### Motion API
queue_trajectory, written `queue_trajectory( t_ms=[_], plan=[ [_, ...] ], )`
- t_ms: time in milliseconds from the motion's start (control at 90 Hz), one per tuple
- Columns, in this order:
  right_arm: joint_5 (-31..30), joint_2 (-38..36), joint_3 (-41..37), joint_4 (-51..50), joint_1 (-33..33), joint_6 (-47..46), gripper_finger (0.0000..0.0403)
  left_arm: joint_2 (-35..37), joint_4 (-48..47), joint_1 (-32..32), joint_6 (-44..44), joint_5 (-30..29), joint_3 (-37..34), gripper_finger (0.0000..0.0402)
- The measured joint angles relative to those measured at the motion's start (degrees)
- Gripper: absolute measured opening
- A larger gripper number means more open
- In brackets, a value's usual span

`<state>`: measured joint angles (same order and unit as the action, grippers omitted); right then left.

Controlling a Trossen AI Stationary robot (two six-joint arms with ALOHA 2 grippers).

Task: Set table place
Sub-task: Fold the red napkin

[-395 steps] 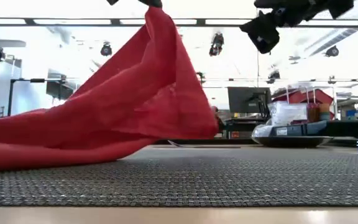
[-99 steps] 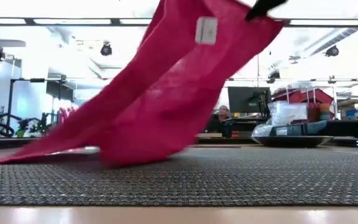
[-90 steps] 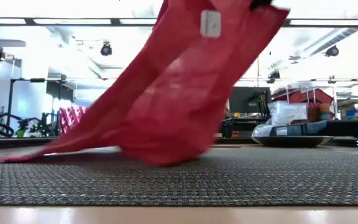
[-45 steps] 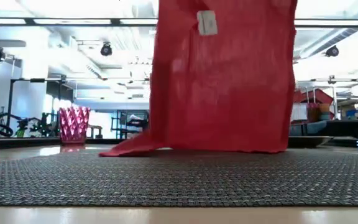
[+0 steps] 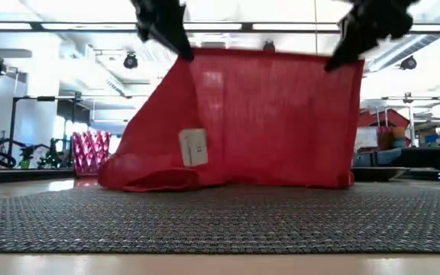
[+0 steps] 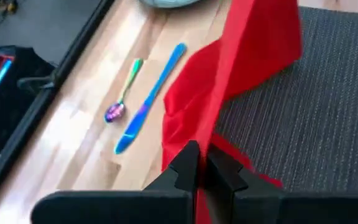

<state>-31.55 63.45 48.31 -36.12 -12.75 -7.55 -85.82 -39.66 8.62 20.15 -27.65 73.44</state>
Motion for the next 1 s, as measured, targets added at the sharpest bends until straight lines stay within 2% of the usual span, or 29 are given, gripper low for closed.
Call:
queue_trajectory(
  t_ms=[144,267,400,567,633,767,889,1000],
  plan=[
    [3.2,3.2,-5.5,10.4,1.0,-0.1,0.0,0.0,8.0,0.0,0.8,2.4,-5.9,0.0],
    [3.6,6.9,-6.9,12.2,2.2,-0.1,0.0,0.0,9.9,-0.7,3.6,3.0,-9.6,0.0018],
    [3.7,10.5,-6.9,12.8,3.5,0.0,0.0,0.1,7.6,-2.1,4.7,3.8,-10.4,0.0072],
    [5.2,11.7,-6.7,13.1,4.7,0.0,0.0,0.6,7.7,-0.9,8.7,15.6,-6.2,0.0153],
    [6.4,11.4,-6.7,13.1,4.9,0.0,0.0,-0.1,7.9,1.5,9.5,14.8,-5.7,0.0176],
    [6.5,10.6,-6.7,14.3,4.9,0.8,0.0,-3.1,7.9,4.3,10.7,8.7,-6.7,0.0193],
    [6.6,10.3,-6.7,15.9,4.9,0.7,0.0,-7.5,9.4,3.1,11.5,6.1,-8.2,0.0191],
    [6.6,10.3,-6.7,16.1,4.9,0.6,0.0,-12.0,10.1,0.6,11.3,7.3,-8.3,0.0179]
  ],
)
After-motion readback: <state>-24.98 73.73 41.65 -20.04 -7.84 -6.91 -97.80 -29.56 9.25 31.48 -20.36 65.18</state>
